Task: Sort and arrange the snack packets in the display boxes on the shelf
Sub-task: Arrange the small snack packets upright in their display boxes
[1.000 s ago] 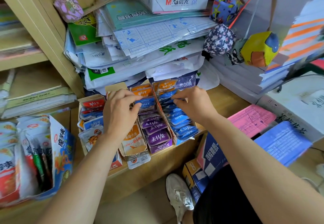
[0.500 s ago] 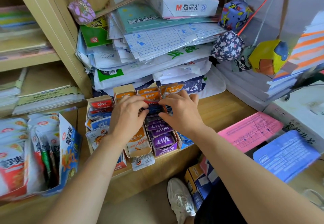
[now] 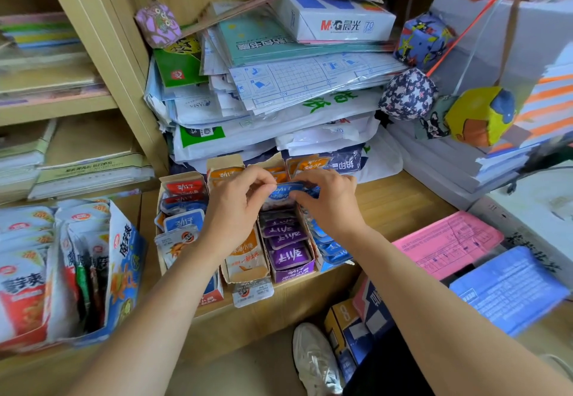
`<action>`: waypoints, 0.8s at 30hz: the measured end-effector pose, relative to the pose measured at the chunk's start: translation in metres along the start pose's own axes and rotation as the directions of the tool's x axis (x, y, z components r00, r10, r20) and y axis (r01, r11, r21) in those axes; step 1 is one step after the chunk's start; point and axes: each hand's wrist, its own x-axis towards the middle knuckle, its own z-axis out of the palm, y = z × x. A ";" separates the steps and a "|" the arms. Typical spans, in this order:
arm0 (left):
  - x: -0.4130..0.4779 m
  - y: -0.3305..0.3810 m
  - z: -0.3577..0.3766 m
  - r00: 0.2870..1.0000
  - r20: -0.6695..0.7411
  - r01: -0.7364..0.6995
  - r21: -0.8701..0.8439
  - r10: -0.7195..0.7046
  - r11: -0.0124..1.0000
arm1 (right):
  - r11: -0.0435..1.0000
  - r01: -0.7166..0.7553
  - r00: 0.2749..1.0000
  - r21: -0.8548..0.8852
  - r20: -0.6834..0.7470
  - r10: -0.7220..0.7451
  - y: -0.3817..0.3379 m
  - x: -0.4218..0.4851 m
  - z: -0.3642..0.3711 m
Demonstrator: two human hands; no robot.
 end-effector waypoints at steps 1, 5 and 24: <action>0.001 0.003 -0.001 1.000 -0.017 0.009 -0.046 -0.010 0.999 | 0.998 -0.006 1.000 0.060 -0.003 0.006 0.000 0.001 -0.003; 0.005 0.008 -0.005 0.997 -0.021 0.077 -0.139 -0.080 0.987 | 0.910 -0.130 0.990 0.393 0.010 0.137 0.000 0.004 -0.022; -0.001 -0.014 0.017 0.988 0.115 0.055 0.332 -0.098 0.942 | 0.823 -0.034 0.982 0.566 -0.134 0.132 0.049 -0.004 -0.077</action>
